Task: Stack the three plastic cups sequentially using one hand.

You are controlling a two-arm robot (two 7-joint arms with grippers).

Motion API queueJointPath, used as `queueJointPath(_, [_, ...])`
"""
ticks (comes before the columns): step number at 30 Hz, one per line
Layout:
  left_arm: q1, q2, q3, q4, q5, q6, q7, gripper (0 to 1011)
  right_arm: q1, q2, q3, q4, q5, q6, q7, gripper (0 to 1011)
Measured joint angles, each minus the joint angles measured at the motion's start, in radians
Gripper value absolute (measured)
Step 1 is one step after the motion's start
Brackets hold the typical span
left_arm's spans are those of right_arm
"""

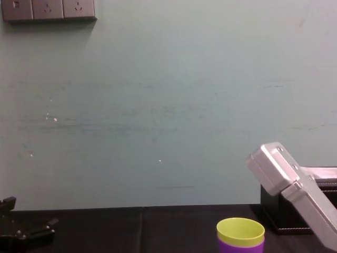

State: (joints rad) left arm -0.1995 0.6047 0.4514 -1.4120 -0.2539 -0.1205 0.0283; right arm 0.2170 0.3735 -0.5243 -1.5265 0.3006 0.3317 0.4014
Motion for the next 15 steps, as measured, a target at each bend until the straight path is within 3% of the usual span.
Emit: queueJointPath(15, [0.0, 0.0, 0.0, 0.0, 0.0, 0.0, 0.0, 1000, -0.002, -0.003, 0.002, 0.005, -0.007, -0.007, -0.006, 995])
